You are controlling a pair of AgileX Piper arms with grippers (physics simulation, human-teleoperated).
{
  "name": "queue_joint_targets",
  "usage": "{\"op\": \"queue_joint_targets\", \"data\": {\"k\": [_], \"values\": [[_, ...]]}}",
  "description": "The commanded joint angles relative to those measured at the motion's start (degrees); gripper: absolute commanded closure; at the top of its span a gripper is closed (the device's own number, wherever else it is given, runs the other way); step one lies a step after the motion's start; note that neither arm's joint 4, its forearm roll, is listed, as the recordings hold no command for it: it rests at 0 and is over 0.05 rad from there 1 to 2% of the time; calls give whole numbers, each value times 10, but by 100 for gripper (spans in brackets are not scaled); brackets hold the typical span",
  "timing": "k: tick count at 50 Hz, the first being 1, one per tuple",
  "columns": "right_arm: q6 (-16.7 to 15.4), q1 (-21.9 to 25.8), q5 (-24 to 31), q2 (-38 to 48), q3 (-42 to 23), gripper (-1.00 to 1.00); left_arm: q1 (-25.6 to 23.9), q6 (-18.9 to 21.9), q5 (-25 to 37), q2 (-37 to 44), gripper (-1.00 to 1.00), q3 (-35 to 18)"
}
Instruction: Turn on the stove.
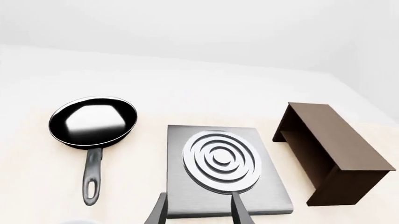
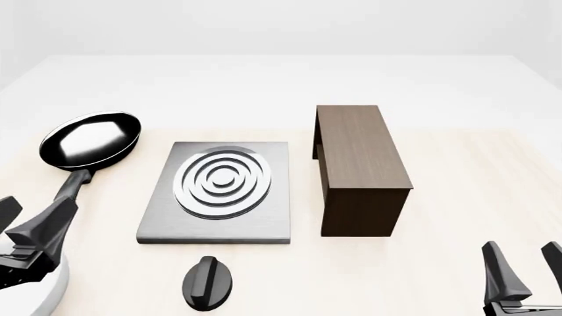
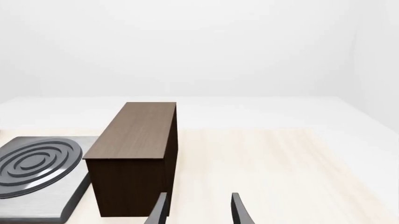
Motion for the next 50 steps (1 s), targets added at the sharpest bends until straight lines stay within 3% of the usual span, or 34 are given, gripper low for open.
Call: {"op": "queue_joint_targets", "data": {"k": [1,15,19,27,33,36,37,50], "values": [[0,-1,0,0,0,-100,-29,-13,16,65,-100,-37],[0,-1,0,0,0,-100,-32,22,109,110,-100,-112],[0,-1,0,0,0,-100,-35,49,124,119,-100,-109],[0,-1,0,0,0,-100,-43,55,158,143,-100,-126],[0,-1,0,0,0,-100,-86,4,157,188,-100,-121],[0,0,0,0,0,-100,-136,-68,151,207,-100,-108],[0,0,0,0,0,-100,-120,-49,149,212,-100,-108],[0,0,0,0,0,-100,-132,-48,142,226,-100,-107]]}}
